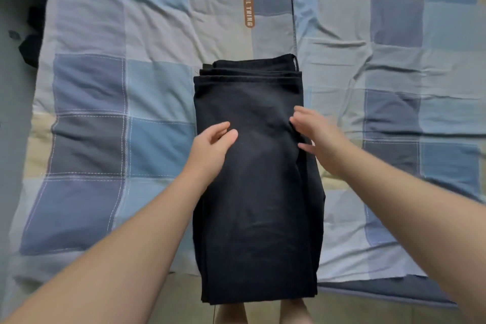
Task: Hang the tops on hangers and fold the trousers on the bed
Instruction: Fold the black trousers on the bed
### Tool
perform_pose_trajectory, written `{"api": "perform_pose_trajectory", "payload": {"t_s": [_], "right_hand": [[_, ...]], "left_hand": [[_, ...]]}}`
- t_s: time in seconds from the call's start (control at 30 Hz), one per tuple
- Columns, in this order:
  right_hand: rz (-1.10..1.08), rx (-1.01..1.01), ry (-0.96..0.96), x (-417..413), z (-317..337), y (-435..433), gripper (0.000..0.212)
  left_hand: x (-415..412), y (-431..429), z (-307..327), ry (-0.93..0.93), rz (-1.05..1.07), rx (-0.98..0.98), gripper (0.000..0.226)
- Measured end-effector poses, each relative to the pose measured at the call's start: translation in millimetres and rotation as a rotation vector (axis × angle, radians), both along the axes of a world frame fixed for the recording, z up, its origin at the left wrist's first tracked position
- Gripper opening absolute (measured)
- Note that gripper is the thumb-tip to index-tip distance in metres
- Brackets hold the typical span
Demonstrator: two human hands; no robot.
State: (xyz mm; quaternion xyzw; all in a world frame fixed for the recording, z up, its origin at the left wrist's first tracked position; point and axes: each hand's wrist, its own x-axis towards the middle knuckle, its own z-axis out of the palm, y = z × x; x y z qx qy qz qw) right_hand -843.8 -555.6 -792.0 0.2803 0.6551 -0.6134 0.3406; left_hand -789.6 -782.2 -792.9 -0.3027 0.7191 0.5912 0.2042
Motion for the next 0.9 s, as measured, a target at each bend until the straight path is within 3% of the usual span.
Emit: {"api": "perform_pose_trajectory", "payload": {"t_s": [0.1,0.2,0.37,0.43,0.5,0.57,0.7,0.83,0.9], "right_hand": [[0.002,0.118,0.065,52.8,-7.4,9.4,0.05],[0.087,0.174,0.01,113.0,-12.5,15.9,0.071],[0.189,0.272,-0.158,208.1,-26.6,28.8,0.117],[0.111,0.236,-0.234,236.9,-23.0,27.4,0.105],[0.107,0.159,-0.349,257.4,-14.6,26.8,0.067],[0.151,0.116,-0.39,270.3,-11.2,31.6,0.045],[0.104,0.133,-0.379,278.2,-4.2,38.6,0.031],[0.069,0.164,-0.405,283.8,10.7,42.3,0.034],[0.034,0.157,-0.4,287.6,23.0,43.0,0.03]], "left_hand": [[46.0,3.8,-5.3,0.025,-0.175,-0.221,0.051],[100.7,9.1,-7.0,-0.066,-0.332,-0.496,0.067],[187.8,16.0,-8.4,-0.175,-0.163,-0.592,0.088],[205.6,19.6,-7.8,-0.211,-0.079,-0.543,0.089],[211.6,22.4,-5.7,-0.264,0.0,-0.468,0.082],[212.8,21.1,-4.5,-0.337,0.022,-0.383,0.071],[220.0,11.5,0.8,-0.432,-0.002,-0.156,0.058],[231.6,13.7,17.2,-0.431,0.014,-0.052,0.032],[238.4,15.3,27.9,-0.432,0.037,-0.024,0.033]]}}
